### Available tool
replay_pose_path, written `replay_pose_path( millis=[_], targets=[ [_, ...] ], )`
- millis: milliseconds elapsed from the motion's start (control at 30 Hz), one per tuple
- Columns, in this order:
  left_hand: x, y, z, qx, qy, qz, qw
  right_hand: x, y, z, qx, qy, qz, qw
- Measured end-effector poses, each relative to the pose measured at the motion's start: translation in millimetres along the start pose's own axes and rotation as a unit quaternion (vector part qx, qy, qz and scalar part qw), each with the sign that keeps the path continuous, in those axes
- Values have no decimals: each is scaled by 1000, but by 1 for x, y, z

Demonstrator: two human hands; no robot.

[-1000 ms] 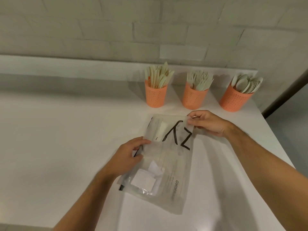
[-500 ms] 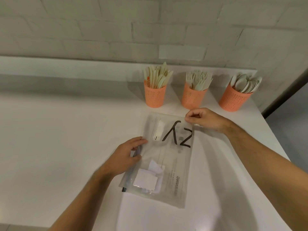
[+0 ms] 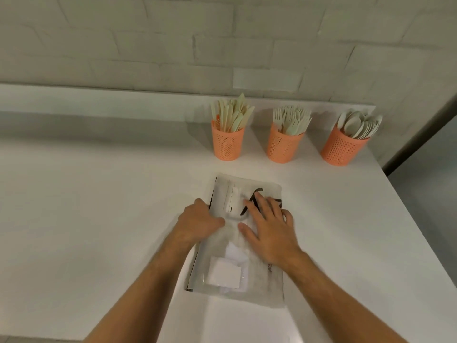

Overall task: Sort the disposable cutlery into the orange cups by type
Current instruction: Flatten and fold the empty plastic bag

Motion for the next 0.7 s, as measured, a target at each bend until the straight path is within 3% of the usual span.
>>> replay_pose_path(
  millis=[200,400,500,533,600,667,700],
  targets=[
    [12,3,9,55,-106,-183,976,-8,1,1,-4,20,-13,1000],
    [17,-6,4,68,-231,-283,929,-5,0,0,-3,21,-3,1000],
    [19,-14,3,43,-241,-290,925,7,5,2,-12,78,137,987],
    [20,-15,2,30,-240,-295,925,15,12,2,-45,115,221,967],
    [24,-16,-3,-8,-236,-307,922,31,31,-5,-154,148,408,888],
    [28,-13,-12,-57,-241,-318,915,38,45,-18,-239,91,557,790],
    [29,-10,-17,-78,-245,-324,911,41,48,-25,-246,58,598,760]
  ],
)
Point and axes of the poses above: each hand's wrist, its own z-axis towards the middle knuckle, its own x-axis out of the back of the hand, y = z × x, the point moved 2 cm from there along z, towards the middle knuckle, and after that the axes turned 3 degrees about -z, right-handed, at the moved point
